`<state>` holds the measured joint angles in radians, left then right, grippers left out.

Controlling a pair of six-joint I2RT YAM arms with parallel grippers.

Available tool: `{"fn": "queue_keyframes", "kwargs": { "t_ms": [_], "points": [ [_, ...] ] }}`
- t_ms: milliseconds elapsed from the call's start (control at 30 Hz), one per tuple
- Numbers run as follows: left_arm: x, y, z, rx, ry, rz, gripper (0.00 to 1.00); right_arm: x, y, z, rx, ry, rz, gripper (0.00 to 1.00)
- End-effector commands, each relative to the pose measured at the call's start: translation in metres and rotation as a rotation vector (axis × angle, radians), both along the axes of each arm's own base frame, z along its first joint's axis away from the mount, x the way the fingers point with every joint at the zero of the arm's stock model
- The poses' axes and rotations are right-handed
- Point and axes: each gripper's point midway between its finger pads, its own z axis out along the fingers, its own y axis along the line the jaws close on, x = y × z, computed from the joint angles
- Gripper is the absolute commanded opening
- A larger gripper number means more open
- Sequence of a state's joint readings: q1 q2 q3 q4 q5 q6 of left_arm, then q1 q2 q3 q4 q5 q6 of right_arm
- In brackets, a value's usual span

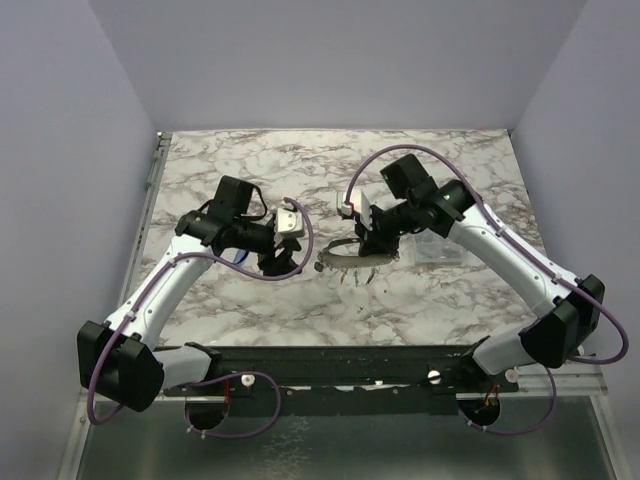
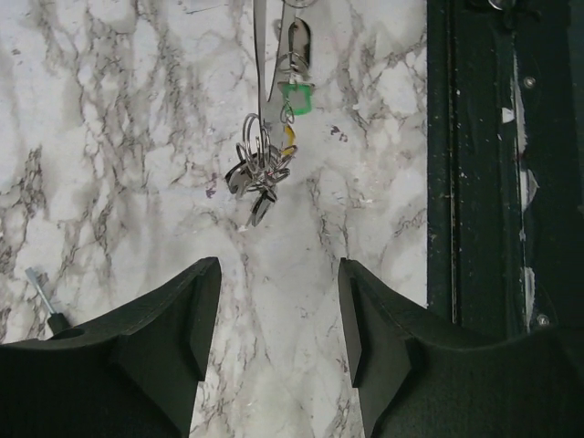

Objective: Remove the keys from the keyring

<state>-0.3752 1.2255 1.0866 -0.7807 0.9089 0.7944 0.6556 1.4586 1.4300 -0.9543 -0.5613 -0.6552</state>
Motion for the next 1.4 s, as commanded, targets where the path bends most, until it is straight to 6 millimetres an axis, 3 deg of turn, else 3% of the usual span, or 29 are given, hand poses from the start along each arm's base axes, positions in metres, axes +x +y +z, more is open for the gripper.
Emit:
{"fn": "queue_keyframes", "kwargs": {
  "t_ms": [0, 267, 633, 933, 1067, 1367],
  "points": [
    [-0.027, -0.007, 0.002, -0.085, -0.030, -0.155, 0.60, -0.017, 0.006, 0.013, 0.003, -0.086, 0.186, 0.01],
    [-0.027, -0.013, -0.002, -0.129, -0.029, -0.175, 0.59, -0.034, 0.012, 0.000, -0.082, -0.179, 0.313, 0.01],
    [-0.052, -0.015, -0.024, -0.135, 0.030, -0.233, 0.64, -0.026, 0.025, 0.027, -0.012, -0.288, 0.316, 0.01],
    [-0.048, -0.018, -0.028, -0.145, 0.008, -0.251, 0.63, -0.045, 0.027, 0.031, 0.009, -0.264, 0.417, 0.01],
    [-0.051, -0.022, -0.025, -0.177, 0.020, -0.279, 0.63, -0.050, 0.031, 0.028, -0.013, -0.283, 0.460, 0.01],
    [-0.082, -0.033, -0.009, -0.273, 0.119, -0.385, 0.61, -0.039, 0.034, 0.036, -0.031, -0.342, 0.465, 0.01]
  ]
}}
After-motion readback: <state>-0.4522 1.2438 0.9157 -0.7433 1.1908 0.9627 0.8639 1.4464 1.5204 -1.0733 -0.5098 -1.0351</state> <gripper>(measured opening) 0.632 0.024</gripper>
